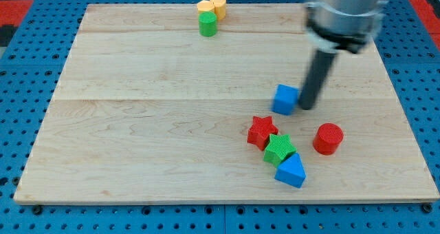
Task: Push the blue triangle diagonal to the green star
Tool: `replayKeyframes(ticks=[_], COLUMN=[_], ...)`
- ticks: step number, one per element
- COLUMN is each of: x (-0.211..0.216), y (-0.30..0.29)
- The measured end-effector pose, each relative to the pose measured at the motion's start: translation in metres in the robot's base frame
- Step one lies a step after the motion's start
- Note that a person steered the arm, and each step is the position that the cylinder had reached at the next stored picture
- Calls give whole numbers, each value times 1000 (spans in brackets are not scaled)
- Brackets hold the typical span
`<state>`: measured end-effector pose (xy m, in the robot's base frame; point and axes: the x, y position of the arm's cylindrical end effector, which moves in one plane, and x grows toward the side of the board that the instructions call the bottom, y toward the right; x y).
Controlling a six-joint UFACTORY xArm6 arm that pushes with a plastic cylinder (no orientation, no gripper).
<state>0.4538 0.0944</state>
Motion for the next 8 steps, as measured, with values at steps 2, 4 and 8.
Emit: replayKeyframes(ticks=[2, 4, 8], x=[-7, 36, 131], y=[-18, 160, -22])
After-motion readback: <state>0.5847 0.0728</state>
